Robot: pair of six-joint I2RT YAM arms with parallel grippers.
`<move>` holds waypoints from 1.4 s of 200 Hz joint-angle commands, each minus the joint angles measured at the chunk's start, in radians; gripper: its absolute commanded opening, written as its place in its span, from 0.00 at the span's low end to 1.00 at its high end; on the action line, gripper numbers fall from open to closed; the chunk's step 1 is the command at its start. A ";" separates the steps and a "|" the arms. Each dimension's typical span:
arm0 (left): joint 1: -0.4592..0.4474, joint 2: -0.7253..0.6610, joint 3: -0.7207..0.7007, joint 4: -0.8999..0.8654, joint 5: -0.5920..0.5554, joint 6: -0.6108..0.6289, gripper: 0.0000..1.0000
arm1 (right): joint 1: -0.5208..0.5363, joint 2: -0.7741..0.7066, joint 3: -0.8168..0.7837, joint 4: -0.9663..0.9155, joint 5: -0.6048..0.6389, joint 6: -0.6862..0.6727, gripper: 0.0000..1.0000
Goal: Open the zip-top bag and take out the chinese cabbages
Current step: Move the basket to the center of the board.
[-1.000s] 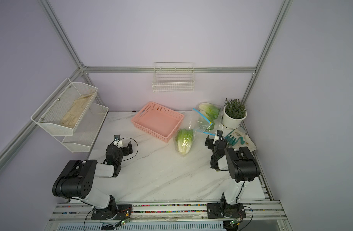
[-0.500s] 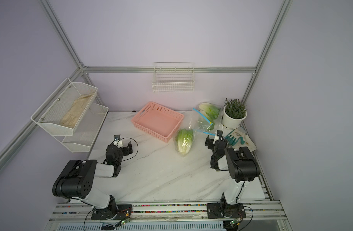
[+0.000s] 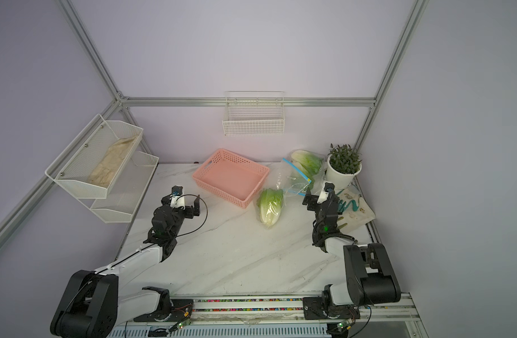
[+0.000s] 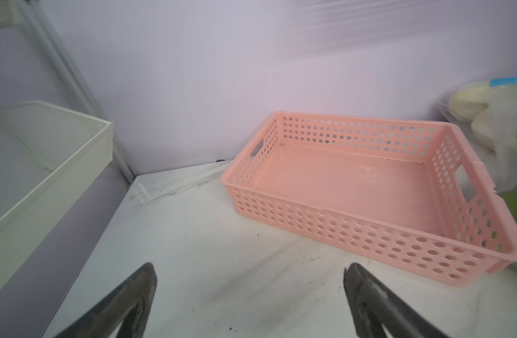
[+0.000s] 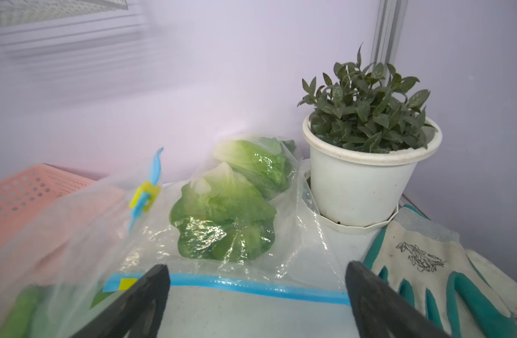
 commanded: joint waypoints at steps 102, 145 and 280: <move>-0.270 0.683 0.937 -0.657 0.188 0.004 1.00 | 0.007 -0.096 0.415 -0.659 -0.293 0.391 0.97; -0.277 0.865 1.155 -0.812 0.198 -0.020 0.92 | 0.001 0.064 0.557 -0.717 -0.380 0.459 0.97; -0.306 0.976 1.281 -0.897 0.272 -0.116 0.36 | -0.001 0.029 0.502 -0.739 -0.313 0.410 0.97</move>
